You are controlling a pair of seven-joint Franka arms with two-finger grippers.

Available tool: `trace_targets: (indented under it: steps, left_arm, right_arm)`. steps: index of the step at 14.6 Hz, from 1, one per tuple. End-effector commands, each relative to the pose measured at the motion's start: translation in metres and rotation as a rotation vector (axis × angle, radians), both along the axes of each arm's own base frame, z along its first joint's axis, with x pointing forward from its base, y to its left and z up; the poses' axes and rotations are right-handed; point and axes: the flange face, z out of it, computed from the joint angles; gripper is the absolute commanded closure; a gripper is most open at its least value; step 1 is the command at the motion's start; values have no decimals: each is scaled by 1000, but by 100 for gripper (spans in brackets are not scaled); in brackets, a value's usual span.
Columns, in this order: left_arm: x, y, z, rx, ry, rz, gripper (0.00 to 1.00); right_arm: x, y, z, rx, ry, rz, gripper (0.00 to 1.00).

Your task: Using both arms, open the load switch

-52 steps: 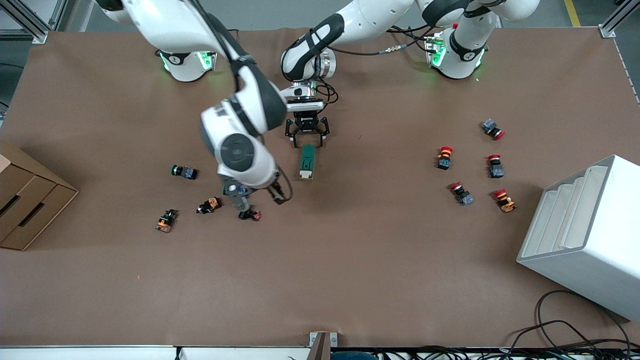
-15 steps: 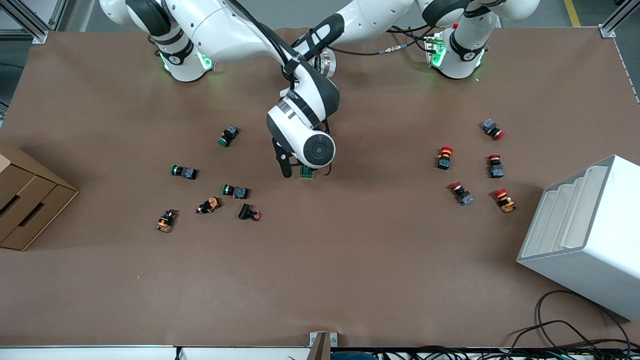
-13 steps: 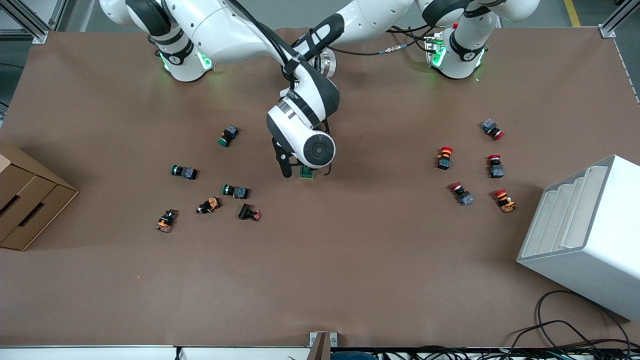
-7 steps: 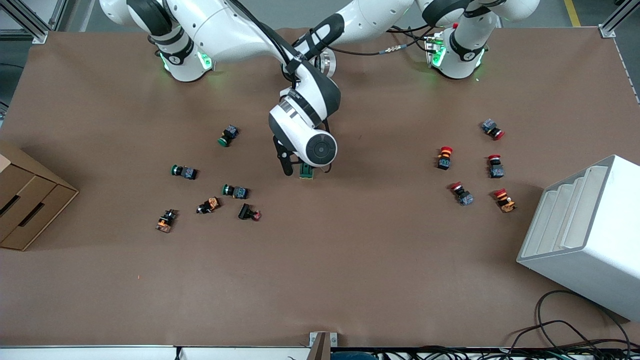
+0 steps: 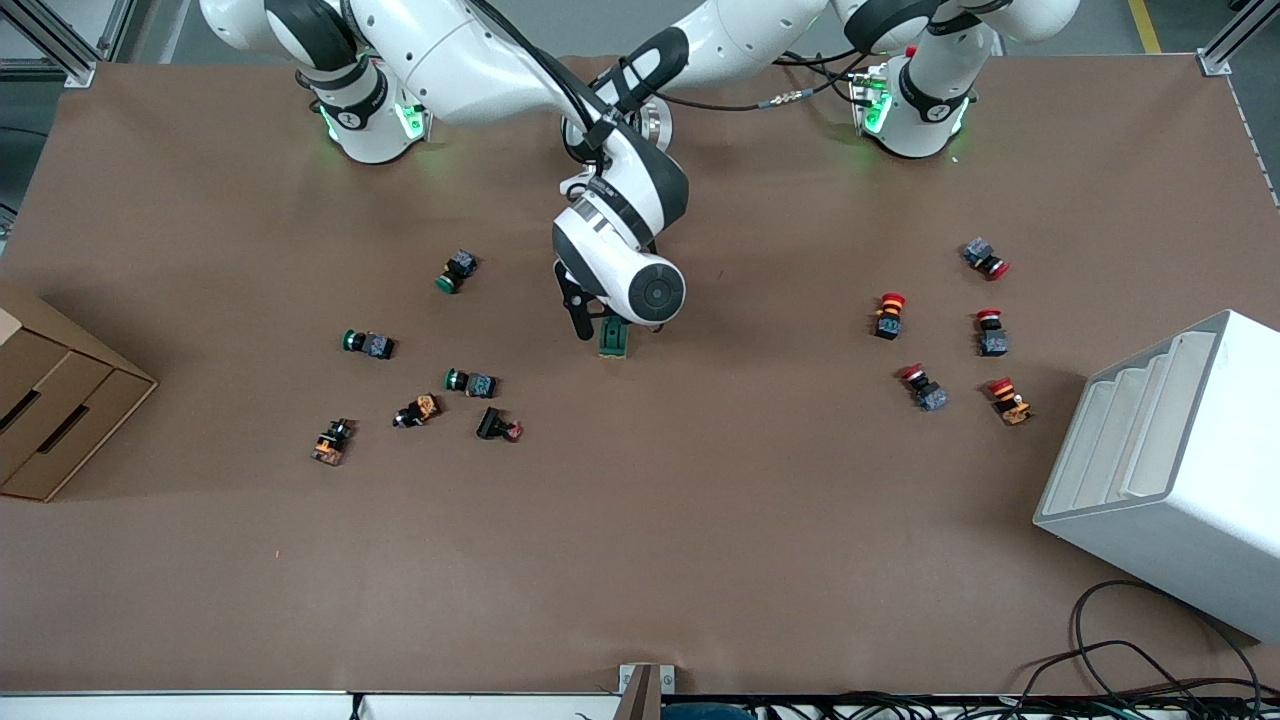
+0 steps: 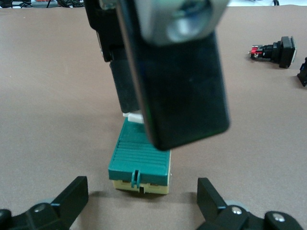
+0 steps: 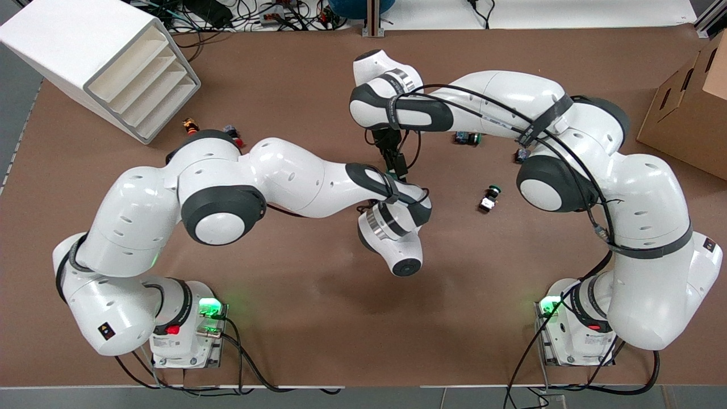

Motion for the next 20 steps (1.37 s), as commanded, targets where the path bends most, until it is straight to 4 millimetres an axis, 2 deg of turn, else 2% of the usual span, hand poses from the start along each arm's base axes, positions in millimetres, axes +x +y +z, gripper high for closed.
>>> trace_targets:
  steps: [1,3,6,7,9,11,13,16,18,20]
  left_arm:
    - [-4,4,-29,-1,33,-2,0]
    - [-4,3,-28,-2,32,-2,0]
    - [-4,4,-29,-1,33,-2,0]
    - [-4,4,-29,-1,33,-2,0]
    - [-5,4,-30,0,34,-2,0]
    - [-5,4,-30,0,34,-2,0]
    - [-5,4,-30,0,34,-2,0]
    - [-4,4,-29,-1,33,-2,0]
    - [-3,3,-27,-3,32,0,0]
    - [-3,3,-27,-3,32,0,0]
  right_arm:
    - [-7,-2,-7,-11,4,9,0]
    - [-6,-4,-7,-16,0,14,0]
    - [10,-13,2,6,-12,44,0]
    - [18,-17,8,30,-15,66,0]
    - [60,-42,35,100,-46,89,0]
    - [98,-82,55,153,-72,159,0]
    - [131,-127,90,207,-114,269,0]
    - [179,-228,131,330,-131,385,0]
    - [193,-287,164,415,-145,495,0]
    - [197,-339,193,477,-163,595,0]
